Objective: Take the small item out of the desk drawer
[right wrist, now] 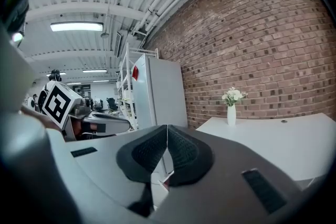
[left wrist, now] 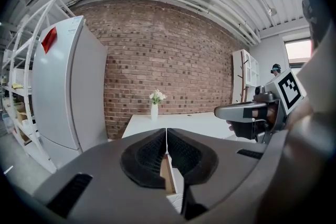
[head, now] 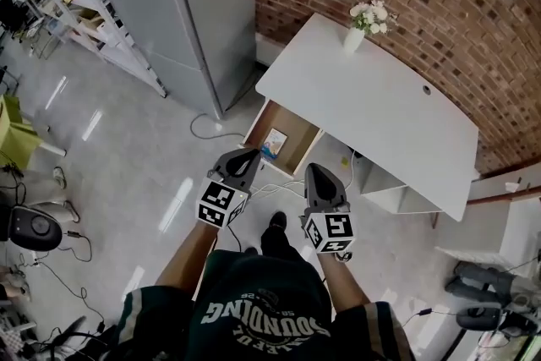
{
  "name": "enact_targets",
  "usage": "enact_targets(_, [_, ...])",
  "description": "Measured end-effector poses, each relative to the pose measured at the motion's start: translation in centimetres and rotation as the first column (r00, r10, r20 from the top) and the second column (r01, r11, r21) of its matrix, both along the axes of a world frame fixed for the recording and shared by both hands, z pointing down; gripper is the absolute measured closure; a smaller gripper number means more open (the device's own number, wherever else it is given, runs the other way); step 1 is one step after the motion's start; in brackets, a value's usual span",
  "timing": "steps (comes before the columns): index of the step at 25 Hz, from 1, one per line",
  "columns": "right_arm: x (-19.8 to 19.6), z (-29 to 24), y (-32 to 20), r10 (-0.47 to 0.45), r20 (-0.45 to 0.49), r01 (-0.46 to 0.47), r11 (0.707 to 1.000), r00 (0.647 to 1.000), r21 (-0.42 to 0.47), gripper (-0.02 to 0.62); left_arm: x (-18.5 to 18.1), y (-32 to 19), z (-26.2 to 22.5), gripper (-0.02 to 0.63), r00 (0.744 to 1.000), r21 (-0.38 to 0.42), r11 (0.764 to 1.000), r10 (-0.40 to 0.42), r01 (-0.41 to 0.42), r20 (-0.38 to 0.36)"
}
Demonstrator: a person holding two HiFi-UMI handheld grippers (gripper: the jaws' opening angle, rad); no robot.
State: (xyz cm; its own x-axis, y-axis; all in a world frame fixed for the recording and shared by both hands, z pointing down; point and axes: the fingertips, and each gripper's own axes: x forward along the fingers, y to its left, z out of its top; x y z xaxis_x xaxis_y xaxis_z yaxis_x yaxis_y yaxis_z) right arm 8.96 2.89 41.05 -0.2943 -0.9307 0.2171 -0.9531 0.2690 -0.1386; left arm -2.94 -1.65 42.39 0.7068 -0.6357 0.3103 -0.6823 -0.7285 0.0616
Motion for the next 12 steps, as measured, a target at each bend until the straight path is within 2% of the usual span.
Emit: enact_targets(12, [4.2, 2.0, -7.7, -0.083, 0.05, 0.085, 0.996, 0.995, -0.033, 0.571, 4.8, -6.3, 1.8, 0.588, 0.997, -0.023, 0.999, -0.039, 0.041, 0.069])
